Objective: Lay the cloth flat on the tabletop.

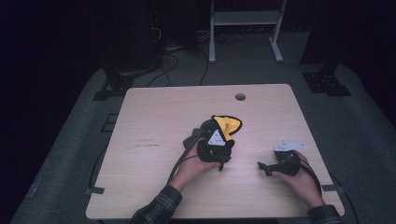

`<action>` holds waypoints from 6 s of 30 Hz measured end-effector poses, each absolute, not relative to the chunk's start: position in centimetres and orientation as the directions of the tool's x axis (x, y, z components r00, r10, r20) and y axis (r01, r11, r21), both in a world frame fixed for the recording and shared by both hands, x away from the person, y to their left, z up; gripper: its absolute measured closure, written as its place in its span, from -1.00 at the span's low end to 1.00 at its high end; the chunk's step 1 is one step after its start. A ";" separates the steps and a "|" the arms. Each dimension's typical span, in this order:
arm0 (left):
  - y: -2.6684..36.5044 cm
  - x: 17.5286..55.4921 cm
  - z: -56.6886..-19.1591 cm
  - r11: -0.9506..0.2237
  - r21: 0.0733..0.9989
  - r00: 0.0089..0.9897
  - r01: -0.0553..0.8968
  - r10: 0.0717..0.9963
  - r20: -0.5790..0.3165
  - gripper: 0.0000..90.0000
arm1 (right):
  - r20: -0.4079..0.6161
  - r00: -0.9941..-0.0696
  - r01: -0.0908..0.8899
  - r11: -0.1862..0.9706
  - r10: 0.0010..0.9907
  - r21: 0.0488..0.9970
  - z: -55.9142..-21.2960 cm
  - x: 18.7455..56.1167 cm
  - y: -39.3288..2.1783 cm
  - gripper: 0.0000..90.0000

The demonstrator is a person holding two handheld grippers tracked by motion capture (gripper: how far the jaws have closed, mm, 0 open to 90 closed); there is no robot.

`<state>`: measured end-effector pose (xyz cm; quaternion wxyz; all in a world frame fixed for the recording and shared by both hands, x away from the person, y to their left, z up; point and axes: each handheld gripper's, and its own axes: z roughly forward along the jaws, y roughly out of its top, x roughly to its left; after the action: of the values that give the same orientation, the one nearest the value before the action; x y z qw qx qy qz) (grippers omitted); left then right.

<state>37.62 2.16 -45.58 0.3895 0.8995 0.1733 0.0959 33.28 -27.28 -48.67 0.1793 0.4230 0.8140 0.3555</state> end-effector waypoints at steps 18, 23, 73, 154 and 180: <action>2.6 38.4 -45.7 -0.577 0.738 0.886 0.350 0.459 -0.061 0.83 | 0.011 -0.577 0.562 0.388 0.817 0.730 -48.7 33.3 -27.3 -0.78; 3.5 38.3 -44.2 -0.531 0.770 0.890 0.353 0.445 -0.102 0.83 | 0.010 -0.577 0.562 0.388 0.816 0.730 -48.7 33.3 -27.3 -0.78; 19.3 41.0 -43.3 -0.304 0.798 0.629 0.520 0.768 -0.118 0.84 | 0.121 -0.675 0.517 0.350 0.727 0.781 -47.1 39.9 -19.0 0.02; 6.4 32.3 -46.4 -0.601 0.735 0.905 0.315 0.424 -0.041 0.30 | 0.155 -0.536 0.568 0.219 0.830 0.793 -45.2 33.1 -32.5 0.03; 6.8 33.0 -46.8 -0.568 0.727 0.878 0.385 0.469 -0.098 0.86 | 0.151 -0.543 0.568 0.228 0.826 0.791 -45.3 33.0 -32.5 0.04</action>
<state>33.01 6.81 -46.78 0.3970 0.8839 0.2417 0.0531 32.98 -32.46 -45.29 0.1519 0.4532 0.7688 0.4248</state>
